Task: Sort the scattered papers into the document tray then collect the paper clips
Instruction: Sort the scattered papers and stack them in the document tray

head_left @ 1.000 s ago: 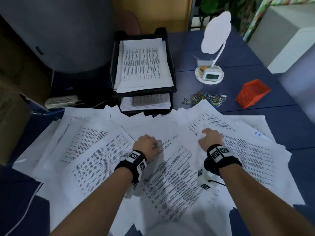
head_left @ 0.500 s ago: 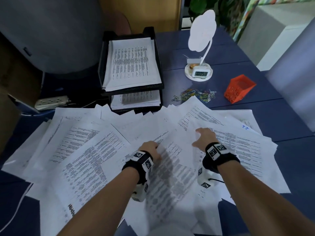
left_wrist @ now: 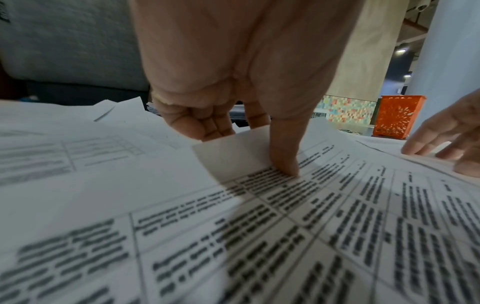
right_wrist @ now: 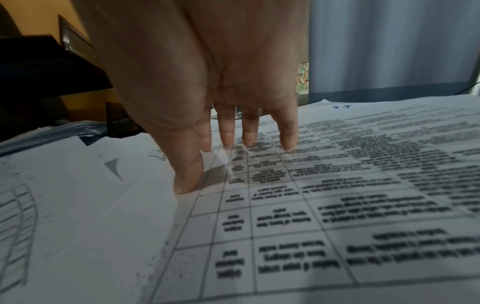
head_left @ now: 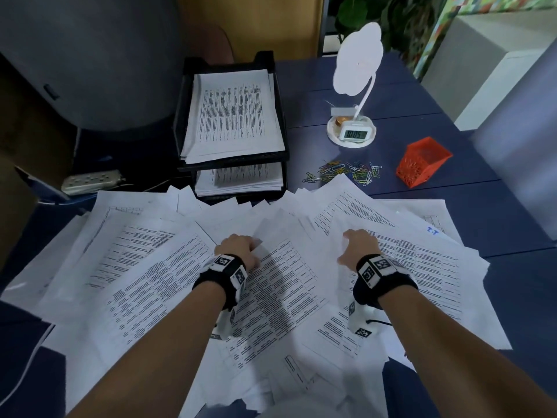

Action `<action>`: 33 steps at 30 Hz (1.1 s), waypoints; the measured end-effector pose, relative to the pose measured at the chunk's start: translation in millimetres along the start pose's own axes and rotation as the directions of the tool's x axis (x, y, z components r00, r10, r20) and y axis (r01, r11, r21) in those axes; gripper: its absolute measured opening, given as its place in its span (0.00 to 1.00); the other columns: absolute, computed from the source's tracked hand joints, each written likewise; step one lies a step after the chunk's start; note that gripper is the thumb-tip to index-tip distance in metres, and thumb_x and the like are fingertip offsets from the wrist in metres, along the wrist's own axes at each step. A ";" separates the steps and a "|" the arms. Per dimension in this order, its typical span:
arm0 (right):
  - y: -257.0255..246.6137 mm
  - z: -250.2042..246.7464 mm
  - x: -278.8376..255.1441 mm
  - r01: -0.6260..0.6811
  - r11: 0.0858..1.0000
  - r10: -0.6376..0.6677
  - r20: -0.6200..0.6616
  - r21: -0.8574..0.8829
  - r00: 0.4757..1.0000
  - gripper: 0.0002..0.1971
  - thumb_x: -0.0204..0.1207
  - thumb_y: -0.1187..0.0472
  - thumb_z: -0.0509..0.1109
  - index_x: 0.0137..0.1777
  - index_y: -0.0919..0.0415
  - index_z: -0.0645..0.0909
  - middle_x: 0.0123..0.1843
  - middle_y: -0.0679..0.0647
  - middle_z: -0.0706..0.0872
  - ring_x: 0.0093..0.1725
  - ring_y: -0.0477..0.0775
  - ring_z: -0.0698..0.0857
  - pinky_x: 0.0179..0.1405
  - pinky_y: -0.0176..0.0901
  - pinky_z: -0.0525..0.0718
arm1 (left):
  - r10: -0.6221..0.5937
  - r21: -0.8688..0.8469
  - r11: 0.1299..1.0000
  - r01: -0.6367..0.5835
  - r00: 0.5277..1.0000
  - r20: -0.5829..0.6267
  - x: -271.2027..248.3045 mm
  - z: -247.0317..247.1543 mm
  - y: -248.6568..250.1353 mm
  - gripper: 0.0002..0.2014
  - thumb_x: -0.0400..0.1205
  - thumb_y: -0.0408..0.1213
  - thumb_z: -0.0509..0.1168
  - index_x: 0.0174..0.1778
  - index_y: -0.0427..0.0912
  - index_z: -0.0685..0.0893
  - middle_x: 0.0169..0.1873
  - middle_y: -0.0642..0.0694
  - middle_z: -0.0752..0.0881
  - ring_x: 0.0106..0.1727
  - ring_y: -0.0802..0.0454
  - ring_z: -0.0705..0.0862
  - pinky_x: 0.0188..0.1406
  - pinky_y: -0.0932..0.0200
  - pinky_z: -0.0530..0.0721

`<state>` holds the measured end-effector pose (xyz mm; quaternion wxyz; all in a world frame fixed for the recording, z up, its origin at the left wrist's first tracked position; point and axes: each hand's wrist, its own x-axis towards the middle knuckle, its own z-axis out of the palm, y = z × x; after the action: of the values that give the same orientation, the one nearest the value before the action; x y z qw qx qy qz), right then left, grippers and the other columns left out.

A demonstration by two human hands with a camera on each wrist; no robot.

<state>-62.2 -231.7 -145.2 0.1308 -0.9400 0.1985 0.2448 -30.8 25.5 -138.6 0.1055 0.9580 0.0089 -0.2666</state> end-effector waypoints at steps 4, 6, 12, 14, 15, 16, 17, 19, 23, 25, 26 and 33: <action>-5.2 2.7 -0.1 0.004 1.000 -0.004 0.013 -0.001 1.000 0.40 0.67 0.41 0.73 0.76 0.57 0.64 0.73 0.61 0.69 0.74 0.66 0.67 0.69 0.65 0.73 | 0.004 -0.192 0.981 -0.019 0.997 -0.077 -1.6 0.0 -4.8 0.19 0.71 0.34 0.74 0.58 0.46 0.85 0.57 0.44 0.83 0.56 0.43 0.84 0.56 0.52 0.84; -9.5 5.1 -1.1 -0.007 1.000 0.007 -0.002 0.005 1.000 0.46 0.65 0.35 0.72 0.77 0.58 0.61 0.75 0.63 0.67 0.76 0.67 0.66 0.71 0.68 0.71 | 0.014 -0.181 0.983 -0.032 0.995 -0.101 -4.1 -2.2 -6.3 0.10 0.70 0.31 0.74 0.46 0.42 0.83 0.51 0.41 0.84 0.51 0.42 0.84 0.46 0.54 0.84; -22.0 7.5 -5.9 -0.017 0.998 0.018 -0.012 0.057 1.000 0.47 0.66 0.33 0.71 0.78 0.58 0.59 0.76 0.62 0.66 0.77 0.68 0.62 0.70 0.70 0.71 | 0.024 -0.229 0.973 -0.033 0.999 -0.041 -5.5 -9.3 -17.2 0.13 0.72 0.34 0.73 0.51 0.42 0.82 0.47 0.43 0.85 0.48 0.43 0.83 0.40 0.59 0.79; -26.1 3.1 -6.7 -0.020 0.996 0.021 -0.015 0.092 1.000 0.47 0.65 0.31 0.70 0.78 0.58 0.60 0.75 0.62 0.68 0.75 0.68 0.65 0.70 0.66 0.71 | 0.066 -0.247 0.966 -0.073 0.997 -0.036 -4.7 -16.3 -22.2 0.10 0.78 0.35 0.67 0.55 0.42 0.85 0.51 0.43 0.85 0.51 0.43 0.83 0.45 0.59 0.78; -28.1 0.5 -7.0 -0.026 0.992 0.029 -0.017 0.125 0.999 0.48 0.65 0.29 0.70 0.78 0.58 0.60 0.75 0.63 0.69 0.74 0.68 0.66 0.70 0.65 0.72 | 0.075 -0.294 0.951 -0.093 0.995 -0.072 -4.8 -22.1 -25.1 0.10 0.81 0.34 0.63 0.55 0.40 0.84 0.52 0.43 0.85 0.53 0.43 0.82 0.47 0.58 0.77; -30.3 -2.3 -7.6 -0.025 0.984 0.031 -0.029 0.175 0.999 0.50 0.64 0.28 0.70 0.78 0.57 0.60 0.75 0.62 0.69 0.74 0.68 0.67 0.70 0.65 0.71 | 0.073 -0.357 0.927 -0.113 0.990 -0.124 -5.9 -29.3 -28.4 0.10 0.82 0.34 0.61 0.55 0.38 0.84 0.52 0.43 0.84 0.54 0.43 0.82 0.48 0.58 0.77; -32.8 -5.5 -8.5 -0.011 0.967 0.025 -0.053 0.255 0.998 0.51 0.63 0.29 0.71 0.79 0.57 0.60 0.75 0.62 0.69 0.75 0.67 0.67 0.70 0.65 0.71 | 0.066 -0.419 0.897 -0.137 0.982 -0.180 -8.6 -37.1 -31.1 0.09 0.83 0.33 0.60 0.55 0.38 0.83 0.50 0.45 0.84 0.52 0.45 0.81 0.48 0.59 0.77; -40.1 -14.2 -12.1 0.075 0.850 -0.014 -0.120 0.521 0.993 0.51 0.63 0.34 0.77 0.80 0.58 0.59 0.77 0.61 0.70 0.76 0.65 0.69 0.73 0.62 0.71 | 0.062 -0.530 0.824 -0.201 0.961 -0.268 -14.9 -52.6 -36.6 0.04 0.83 0.34 0.62 0.49 0.42 0.82 0.41 0.47 0.84 0.44 0.47 0.81 0.35 0.62 0.76; -63.0 -36.6 -20.6 0.215 0.381 0.000 -0.232 0.899 0.973 0.46 0.66 0.53 0.81 0.78 0.63 0.58 0.69 0.59 0.74 0.71 0.58 0.75 0.65 0.44 0.73 | 0.055 -0.713 0.606 -0.354 0.912 -0.406 -28.0 -82.9 -42.2 0.05 0.83 0.32 0.64 0.52 0.45 0.79 0.39 0.55 0.83 0.39 0.62 0.80 0.29 0.75 0.76; -74.3 -49.0 -24.0 0.219 0.154 -0.006 -0.221 0.963 0.975 0.42 0.67 0.57 0.81 0.77 0.60 0.62 0.65 0.56 0.77 0.65 0.54 0.79 0.62 0.44 0.75 | -0.007 -0.771 0.469 -0.430 0.871 -0.491 -28.0 -95.6 -46.1 0.08 0.82 0.30 0.64 0.56 0.42 0.80 0.43 0.55 0.84 0.44 0.60 0.83 0.40 0.68 0.80; -79.4 -55.3 -25.5 0.210 0.091 -0.046 -0.206 0.974 0.977 0.36 0.69 0.59 0.80 0.74 0.59 0.67 0.62 0.54 0.80 0.63 0.53 0.81 0.62 0.47 0.77 | -0.028 -0.790 0.405 -0.461 0.857 -0.514 -29.0 -101.3 -47.7 0.09 0.82 0.29 0.64 0.58 0.41 0.81 0.46 0.54 0.86 0.47 0.58 0.84 0.45 0.64 0.82; -114.5 -92.3 -41.4 0.537 0.149 -0.158 -0.516 0.830 0.842 0.03 0.79 0.69 0.67 0.51 0.67 0.79 0.44 0.56 0.87 0.44 0.51 0.85 0.53 0.51 0.83 | -0.080 -0.804 0.159 -0.573 0.804 -0.589 -37.5 -121.6 -33.9 0.16 0.80 0.25 0.66 0.63 0.39 0.78 0.55 0.44 0.86 0.56 0.53 0.86 0.54 0.60 0.85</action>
<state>-7.6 -149.0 -28.9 0.6957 -0.7024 0.0964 -0.1159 -3.5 85.3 -24.5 0.7181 0.6901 0.0355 0.0831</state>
